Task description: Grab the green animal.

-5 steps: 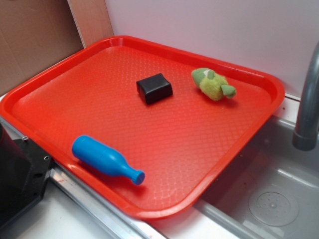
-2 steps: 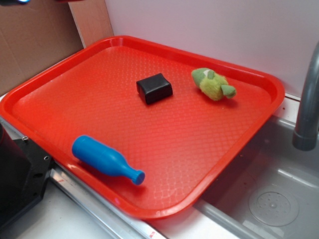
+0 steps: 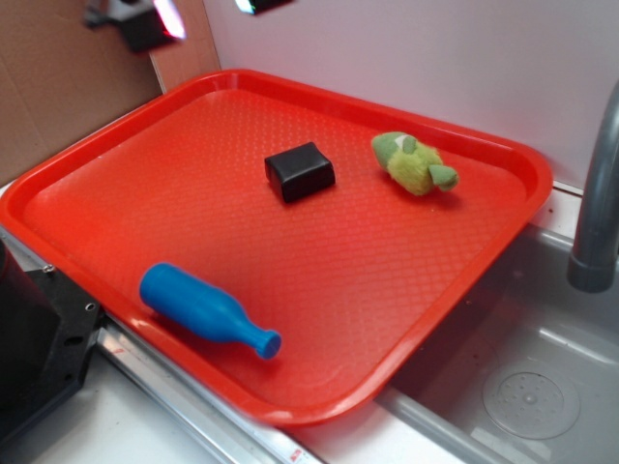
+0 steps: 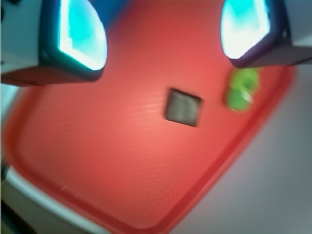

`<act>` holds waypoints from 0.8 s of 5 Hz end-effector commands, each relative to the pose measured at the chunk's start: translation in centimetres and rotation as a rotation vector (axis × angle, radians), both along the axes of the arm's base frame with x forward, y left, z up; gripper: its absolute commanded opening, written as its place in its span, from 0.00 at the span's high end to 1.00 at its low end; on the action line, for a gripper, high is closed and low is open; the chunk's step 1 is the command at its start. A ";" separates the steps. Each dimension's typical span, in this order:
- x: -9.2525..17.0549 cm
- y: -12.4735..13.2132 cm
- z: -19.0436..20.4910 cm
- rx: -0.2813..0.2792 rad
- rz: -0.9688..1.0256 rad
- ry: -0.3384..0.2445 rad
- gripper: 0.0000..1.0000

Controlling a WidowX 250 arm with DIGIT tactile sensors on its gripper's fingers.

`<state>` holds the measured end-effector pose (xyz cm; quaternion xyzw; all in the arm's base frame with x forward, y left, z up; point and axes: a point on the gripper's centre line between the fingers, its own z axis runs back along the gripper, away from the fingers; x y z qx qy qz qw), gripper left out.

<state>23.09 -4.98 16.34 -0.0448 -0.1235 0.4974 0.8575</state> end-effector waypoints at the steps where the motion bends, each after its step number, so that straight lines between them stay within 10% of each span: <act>1: 5.9 -2.3 -4.0 -0.028 0.168 -0.026 0.00; 4: 10.8 -4.2 -10.7 0.061 0.172 0.053 0.00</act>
